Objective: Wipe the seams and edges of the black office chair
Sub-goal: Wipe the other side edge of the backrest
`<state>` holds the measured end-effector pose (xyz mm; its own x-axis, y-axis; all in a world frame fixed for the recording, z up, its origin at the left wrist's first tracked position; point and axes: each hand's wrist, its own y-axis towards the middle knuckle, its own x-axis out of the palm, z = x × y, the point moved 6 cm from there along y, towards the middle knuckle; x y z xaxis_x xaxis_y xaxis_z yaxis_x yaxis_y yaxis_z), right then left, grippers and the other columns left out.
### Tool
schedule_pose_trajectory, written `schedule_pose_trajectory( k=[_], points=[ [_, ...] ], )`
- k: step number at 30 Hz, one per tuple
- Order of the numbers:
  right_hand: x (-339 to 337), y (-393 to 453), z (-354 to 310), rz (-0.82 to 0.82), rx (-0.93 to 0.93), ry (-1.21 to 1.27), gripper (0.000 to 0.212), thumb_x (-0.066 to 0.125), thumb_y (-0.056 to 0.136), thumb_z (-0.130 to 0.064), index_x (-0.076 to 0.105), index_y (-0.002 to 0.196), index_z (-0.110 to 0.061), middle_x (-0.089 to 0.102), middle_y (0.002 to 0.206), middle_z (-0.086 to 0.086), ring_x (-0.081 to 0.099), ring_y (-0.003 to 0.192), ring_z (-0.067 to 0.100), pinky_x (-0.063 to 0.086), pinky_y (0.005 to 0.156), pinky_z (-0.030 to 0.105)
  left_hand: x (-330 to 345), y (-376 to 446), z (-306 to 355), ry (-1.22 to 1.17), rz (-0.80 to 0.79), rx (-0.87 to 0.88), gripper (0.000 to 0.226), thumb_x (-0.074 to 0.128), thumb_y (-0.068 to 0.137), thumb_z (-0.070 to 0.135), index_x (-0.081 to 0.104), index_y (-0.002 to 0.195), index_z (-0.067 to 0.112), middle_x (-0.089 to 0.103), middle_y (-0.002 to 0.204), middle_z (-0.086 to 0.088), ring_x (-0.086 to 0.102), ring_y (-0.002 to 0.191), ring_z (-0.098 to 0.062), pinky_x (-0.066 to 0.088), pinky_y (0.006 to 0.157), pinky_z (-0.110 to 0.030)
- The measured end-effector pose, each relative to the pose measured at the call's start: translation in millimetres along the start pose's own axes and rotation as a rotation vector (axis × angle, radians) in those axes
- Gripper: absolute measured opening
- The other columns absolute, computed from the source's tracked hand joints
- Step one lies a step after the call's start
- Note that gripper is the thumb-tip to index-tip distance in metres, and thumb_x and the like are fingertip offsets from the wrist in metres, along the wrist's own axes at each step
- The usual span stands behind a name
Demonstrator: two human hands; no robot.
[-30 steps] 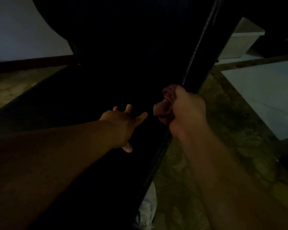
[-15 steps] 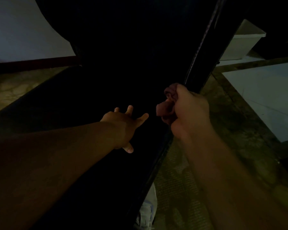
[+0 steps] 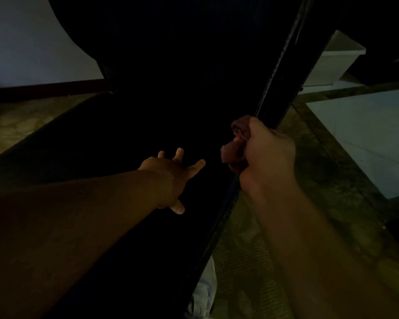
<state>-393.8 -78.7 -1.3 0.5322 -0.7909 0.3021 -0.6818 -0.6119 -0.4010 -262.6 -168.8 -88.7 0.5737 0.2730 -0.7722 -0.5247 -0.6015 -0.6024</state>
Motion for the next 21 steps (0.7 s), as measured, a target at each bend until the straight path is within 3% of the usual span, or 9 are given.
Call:
schedule_pose_trajectory(
  k=[6,10,15,18,21],
  points=[
    [1,1,-1,-0.021,0.016,0.005,0.021,0.058,0.099,-0.018,0.060,0.080,-0.011,0.057,0.044,0.001,0.052,0.035,0.018,0.044,0.054,0.034,-1,0,0,-0.045,-0.013,-0.008,0.129,0.080,0.077,0.056,-0.026,0.149,0.051,-0.025,0.166,-0.007,-0.002,0.153,-0.045,0.045,0.106,-0.055],
    [-8,3,-4,0.022,0.000,0.044,0.012,0.059,0.097,-0.015,0.062,0.088,-0.007,0.057,0.044,0.001,0.051,0.034,0.017,0.043,0.052,0.031,-1,1,0,-0.023,-0.002,-0.013,0.129,0.080,0.077,0.055,-0.026,0.150,0.051,-0.024,0.166,-0.006,-0.002,0.153,-0.044,0.047,0.103,-0.054],
    [5,1,-1,-0.068,0.038,0.015,0.017,0.061,0.097,-0.018,0.065,0.080,-0.013,0.068,0.056,-0.002,0.061,0.047,0.012,0.055,0.068,0.040,-2,1,0,-0.023,-0.019,-0.010,0.130,0.080,0.076,0.057,-0.028,0.149,0.052,-0.024,0.166,-0.007,0.000,0.153,-0.045,0.046,0.105,-0.055],
    [2,0,-5,-0.018,-0.003,0.059,0.020,0.058,0.098,-0.017,0.063,0.079,-0.012,0.063,0.048,-0.003,0.056,0.038,0.014,0.047,0.060,0.036,-1,2,1,-0.013,-0.032,-0.016,0.129,0.079,0.077,0.058,-0.029,0.147,0.052,-0.025,0.166,-0.006,-0.001,0.153,-0.045,0.045,0.106,-0.055],
    [4,-1,-3,-0.023,0.036,0.054,0.019,0.059,0.097,-0.017,0.064,0.080,-0.011,0.061,0.047,-0.003,0.057,0.039,0.016,0.050,0.057,0.035,-3,0,-1,-0.011,-0.025,0.002,0.127,0.077,0.077,0.061,-0.028,0.148,0.052,-0.023,0.167,-0.005,0.000,0.154,-0.044,0.045,0.105,-0.053]
  ],
)
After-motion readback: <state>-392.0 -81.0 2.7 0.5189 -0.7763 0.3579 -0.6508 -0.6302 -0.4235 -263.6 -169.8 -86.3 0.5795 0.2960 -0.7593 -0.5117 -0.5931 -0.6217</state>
